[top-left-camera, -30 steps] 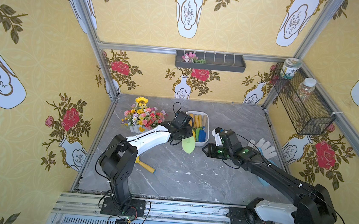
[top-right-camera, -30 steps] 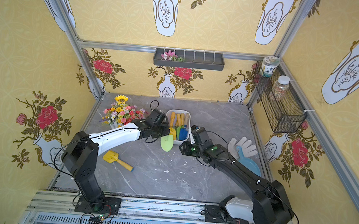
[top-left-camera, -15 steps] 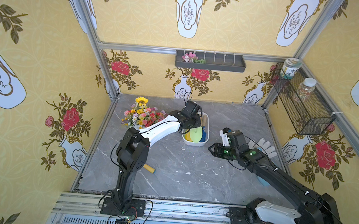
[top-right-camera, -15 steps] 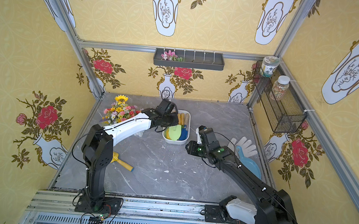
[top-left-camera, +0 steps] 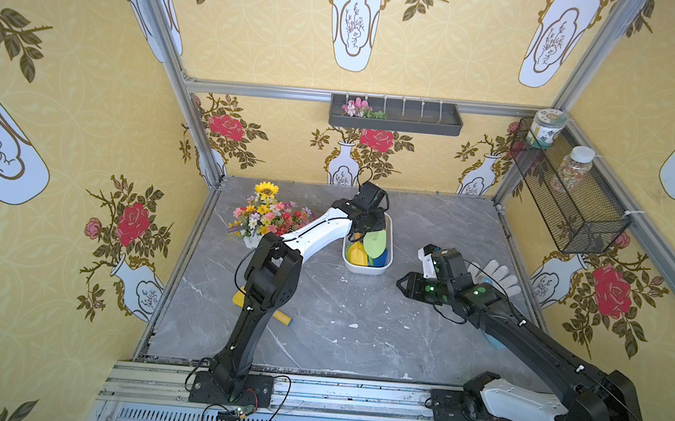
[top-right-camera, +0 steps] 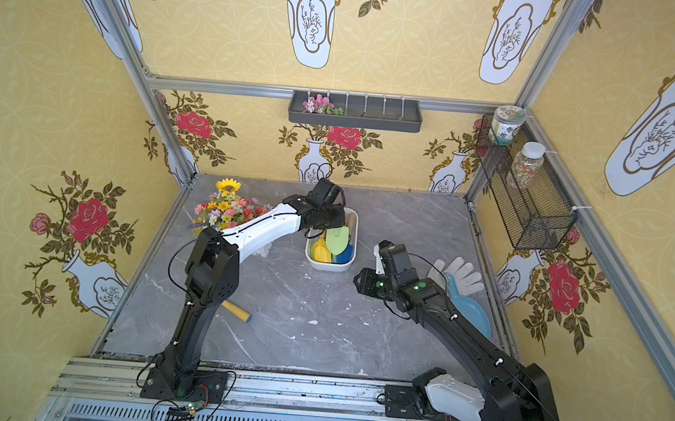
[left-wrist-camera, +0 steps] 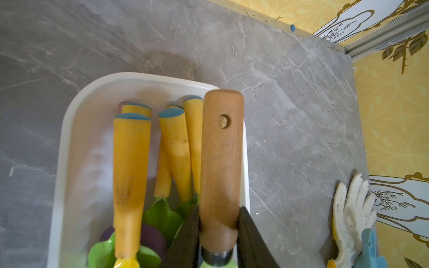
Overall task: Put the shovel into the storage box
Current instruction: Place the shovel in the storage box.
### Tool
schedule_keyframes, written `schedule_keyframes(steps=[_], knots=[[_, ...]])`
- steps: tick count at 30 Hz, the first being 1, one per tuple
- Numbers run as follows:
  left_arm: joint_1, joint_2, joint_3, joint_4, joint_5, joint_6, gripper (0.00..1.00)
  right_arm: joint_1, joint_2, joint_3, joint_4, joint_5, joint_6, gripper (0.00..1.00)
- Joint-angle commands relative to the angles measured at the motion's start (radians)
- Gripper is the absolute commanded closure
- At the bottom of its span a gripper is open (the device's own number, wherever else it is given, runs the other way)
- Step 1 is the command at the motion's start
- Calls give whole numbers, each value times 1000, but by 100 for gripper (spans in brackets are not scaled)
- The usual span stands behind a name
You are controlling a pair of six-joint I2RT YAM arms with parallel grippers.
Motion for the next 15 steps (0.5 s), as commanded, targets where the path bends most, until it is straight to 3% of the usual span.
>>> schedule_keyframes(steps=[1,15], knots=[[-1,34,22,-4,25,4,86,-5,1,-4,7,-4,0,53],[-28,91,42,-1,-33,-7,83,-13,9,-10,15,-16,5,53]])
